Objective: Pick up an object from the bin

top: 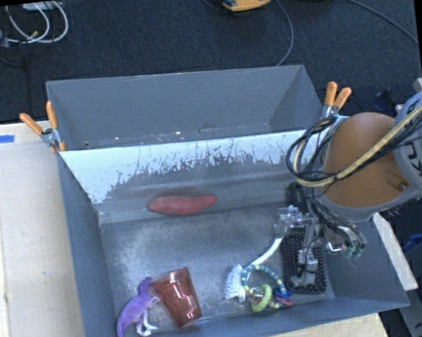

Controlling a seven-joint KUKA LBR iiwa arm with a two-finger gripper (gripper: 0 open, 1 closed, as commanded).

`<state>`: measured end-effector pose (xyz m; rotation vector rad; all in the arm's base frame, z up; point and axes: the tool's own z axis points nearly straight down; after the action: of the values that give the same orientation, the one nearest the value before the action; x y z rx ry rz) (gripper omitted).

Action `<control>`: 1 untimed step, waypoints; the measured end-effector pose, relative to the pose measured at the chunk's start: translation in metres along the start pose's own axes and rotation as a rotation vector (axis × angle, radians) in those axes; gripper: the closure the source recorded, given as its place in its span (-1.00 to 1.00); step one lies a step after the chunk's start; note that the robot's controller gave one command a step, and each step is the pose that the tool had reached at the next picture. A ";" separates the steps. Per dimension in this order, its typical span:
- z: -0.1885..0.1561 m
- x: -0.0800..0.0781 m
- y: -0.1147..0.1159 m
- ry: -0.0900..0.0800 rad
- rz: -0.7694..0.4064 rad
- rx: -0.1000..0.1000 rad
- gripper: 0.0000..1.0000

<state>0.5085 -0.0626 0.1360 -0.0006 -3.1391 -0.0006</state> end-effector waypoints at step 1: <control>0.061 -0.036 0.047 0.002 0.017 -0.002 -1.00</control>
Offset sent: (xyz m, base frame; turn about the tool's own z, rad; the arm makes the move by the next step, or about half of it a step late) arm 0.0382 0.0523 -0.0019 -0.0874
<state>0.5441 -0.0160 0.0749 -0.0273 -3.1368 -0.0032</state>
